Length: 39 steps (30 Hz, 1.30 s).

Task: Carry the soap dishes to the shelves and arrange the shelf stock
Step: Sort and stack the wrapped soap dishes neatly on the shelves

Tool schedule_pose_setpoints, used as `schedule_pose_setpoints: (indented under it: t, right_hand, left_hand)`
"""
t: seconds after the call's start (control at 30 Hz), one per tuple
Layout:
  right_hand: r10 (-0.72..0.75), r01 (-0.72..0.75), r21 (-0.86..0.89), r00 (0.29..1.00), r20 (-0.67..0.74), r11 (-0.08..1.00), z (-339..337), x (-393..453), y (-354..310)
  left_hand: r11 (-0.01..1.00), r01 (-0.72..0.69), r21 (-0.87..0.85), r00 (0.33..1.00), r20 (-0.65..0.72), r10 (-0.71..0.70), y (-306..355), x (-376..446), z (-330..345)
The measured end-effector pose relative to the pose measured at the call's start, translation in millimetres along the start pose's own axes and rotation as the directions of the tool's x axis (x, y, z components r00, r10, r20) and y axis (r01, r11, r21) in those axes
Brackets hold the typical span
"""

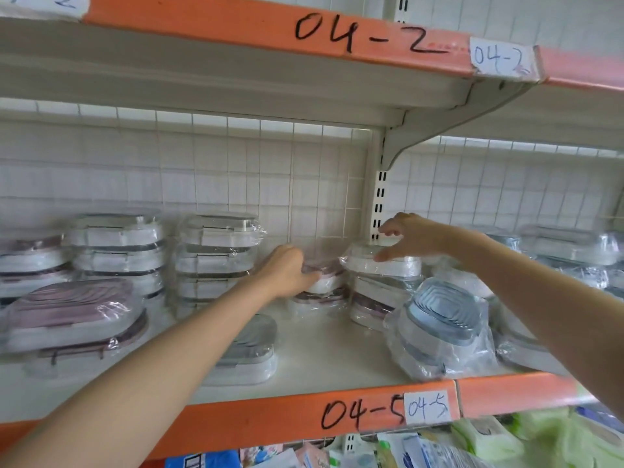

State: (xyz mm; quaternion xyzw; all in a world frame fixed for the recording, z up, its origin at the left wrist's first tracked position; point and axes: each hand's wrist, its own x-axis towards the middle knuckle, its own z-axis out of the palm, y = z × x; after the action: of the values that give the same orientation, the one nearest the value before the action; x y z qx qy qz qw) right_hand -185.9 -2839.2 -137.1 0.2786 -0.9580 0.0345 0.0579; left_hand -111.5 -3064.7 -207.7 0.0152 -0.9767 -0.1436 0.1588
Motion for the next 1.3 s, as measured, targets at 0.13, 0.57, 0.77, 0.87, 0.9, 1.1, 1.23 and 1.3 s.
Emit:
schedule_pose_setpoints:
  t: [0.13,0.57,0.77,0.87,0.9,1.1,1.23,1.3]
  right_hand:
    - [0.082,-0.079,-0.076,0.996,0.036,0.994,10,12,12]
    - [0.172,-0.162,-0.103,0.981,0.094,0.981,24,36,18]
    - [0.254,-0.24,0.115,0.958,-0.135,0.964,3,31,14]
    - [0.257,-0.233,0.164,0.955,-0.15,0.959,0,23,10]
    - [0.25,-0.225,0.168,0.957,-0.145,0.96,1,21,8]
    - [0.182,-0.164,0.133,0.974,-0.132,0.977,8,7,-19]
    - [0.073,-0.044,0.217,0.989,-0.13,0.975,13,-5,-51]
    - [0.031,0.001,0.233,0.991,-0.134,0.972,16,-6,-68]
  left_hand:
    - [0.997,0.078,-0.028,0.997,-0.006,-0.078,16,18,11]
    - [0.968,0.248,-0.038,0.969,-0.006,-0.248,14,38,29]
    - [0.95,0.268,-0.162,0.959,-0.049,-0.279,8,11,-1]
    - [0.927,0.252,-0.277,0.961,-0.039,-0.273,3,1,-11]
    - [0.926,0.244,-0.289,0.964,-0.028,-0.263,1,-4,-13]
    - [0.945,0.167,-0.281,0.985,0.008,-0.172,-24,-41,-44]
    - [0.923,0.098,-0.372,0.995,0.022,-0.096,-49,-72,-71]
    - [0.922,0.108,-0.37,0.994,0.034,-0.103,-64,-87,-83]
